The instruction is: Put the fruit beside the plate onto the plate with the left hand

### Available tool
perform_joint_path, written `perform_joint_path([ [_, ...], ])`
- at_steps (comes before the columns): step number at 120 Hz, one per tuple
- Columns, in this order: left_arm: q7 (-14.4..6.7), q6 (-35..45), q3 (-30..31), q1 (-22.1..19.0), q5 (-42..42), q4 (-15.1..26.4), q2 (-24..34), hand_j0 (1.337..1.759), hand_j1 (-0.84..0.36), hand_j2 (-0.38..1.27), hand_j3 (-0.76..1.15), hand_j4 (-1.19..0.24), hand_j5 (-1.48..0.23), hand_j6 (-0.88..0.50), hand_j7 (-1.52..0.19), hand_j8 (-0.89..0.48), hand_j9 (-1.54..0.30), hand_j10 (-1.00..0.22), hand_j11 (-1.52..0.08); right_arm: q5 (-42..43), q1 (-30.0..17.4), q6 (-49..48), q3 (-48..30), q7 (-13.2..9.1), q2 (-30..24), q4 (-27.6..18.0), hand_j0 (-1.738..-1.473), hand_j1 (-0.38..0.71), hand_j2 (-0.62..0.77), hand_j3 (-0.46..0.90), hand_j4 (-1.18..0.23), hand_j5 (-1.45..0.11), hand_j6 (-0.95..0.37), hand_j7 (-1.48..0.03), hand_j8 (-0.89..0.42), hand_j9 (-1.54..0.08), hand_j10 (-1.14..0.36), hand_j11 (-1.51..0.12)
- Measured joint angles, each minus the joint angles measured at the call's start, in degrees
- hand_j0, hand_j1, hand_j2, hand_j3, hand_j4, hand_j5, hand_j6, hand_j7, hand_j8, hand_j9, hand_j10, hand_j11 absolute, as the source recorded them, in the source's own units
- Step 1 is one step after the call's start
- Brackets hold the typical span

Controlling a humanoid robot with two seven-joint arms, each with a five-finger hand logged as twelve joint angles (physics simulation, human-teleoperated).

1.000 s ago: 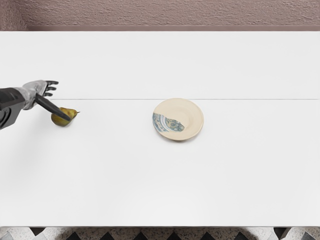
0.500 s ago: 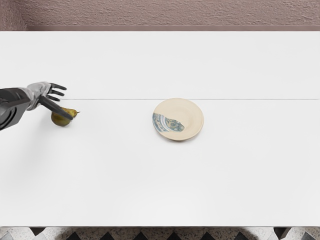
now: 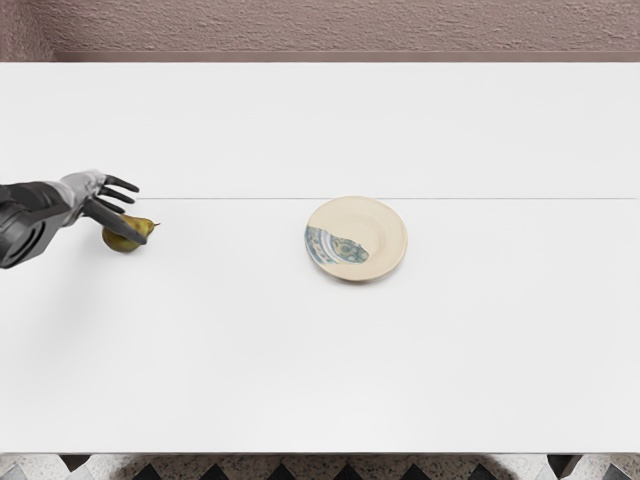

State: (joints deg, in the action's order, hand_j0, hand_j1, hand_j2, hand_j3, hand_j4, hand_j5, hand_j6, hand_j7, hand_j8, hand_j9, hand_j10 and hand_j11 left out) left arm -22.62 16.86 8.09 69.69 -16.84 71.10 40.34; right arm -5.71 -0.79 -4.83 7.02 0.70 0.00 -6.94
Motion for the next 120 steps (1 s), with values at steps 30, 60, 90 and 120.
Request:
perform_joint_path([
  [30, -0.64, 0.02, 1.13, 0.97, 0.00, 0.43, 0.26, 1.658, -0.11, 0.08, 0.00, -0.38, -0.50, -0.38, -0.50, -0.38, -0.50, -0.38, -0.50, 0.00, 0.00, 0.00, 0.00, 0.00, 0.00, 0.00, -1.658, -0.35, 0.00, 0.00, 0.00, 0.00, 0.00, 0.00, 0.00, 0.00, 0.00, 0.00],
  [60, -1.09, 0.03, 1.88, 0.80, -0.85, 0.37, 0.11, 1.658, -0.18, 0.09, 0.00, -0.45, -0.58, -0.45, -0.58, -0.45, -0.58, -0.45, -0.58, 0.00, 0.00, 0.00, 0.00, 0.00, 0.00, 0.00, -1.658, -0.35, 0.00, 0.00, 0.00, 0.00, 0.00, 0.00, 0.00, 0.00, 0.00, 0.00],
  [90, -1.19, 0.02, 1.94, 0.77, -1.20, 0.30, 0.26, 1.657, -0.22, 0.14, 0.00, -0.48, -0.64, -0.48, -0.64, -0.42, -0.64, -0.48, -0.65, 0.00, 0.00, 0.00, -0.01, 0.00, 0.00, 0.00, -1.658, -0.35, 0.00, 0.00, 0.00, 0.00, 0.00, 0.00, 0.00, 0.00, 0.00, 0.00],
  [120, -1.17, 0.02, 1.96, 0.70, -1.21, 0.01, 0.18, 1.656, -0.28, 0.28, 0.00, -0.56, -0.77, -0.45, -0.77, -0.38, -0.77, -0.48, -0.77, 0.00, 0.00, 0.00, 0.00, 0.00, 0.00, 0.00, -1.658, -0.35, 0.00, 0.00, 0.00, 0.00, 0.00, 0.00, 0.00, 0.00, 0.00, 0.00],
])
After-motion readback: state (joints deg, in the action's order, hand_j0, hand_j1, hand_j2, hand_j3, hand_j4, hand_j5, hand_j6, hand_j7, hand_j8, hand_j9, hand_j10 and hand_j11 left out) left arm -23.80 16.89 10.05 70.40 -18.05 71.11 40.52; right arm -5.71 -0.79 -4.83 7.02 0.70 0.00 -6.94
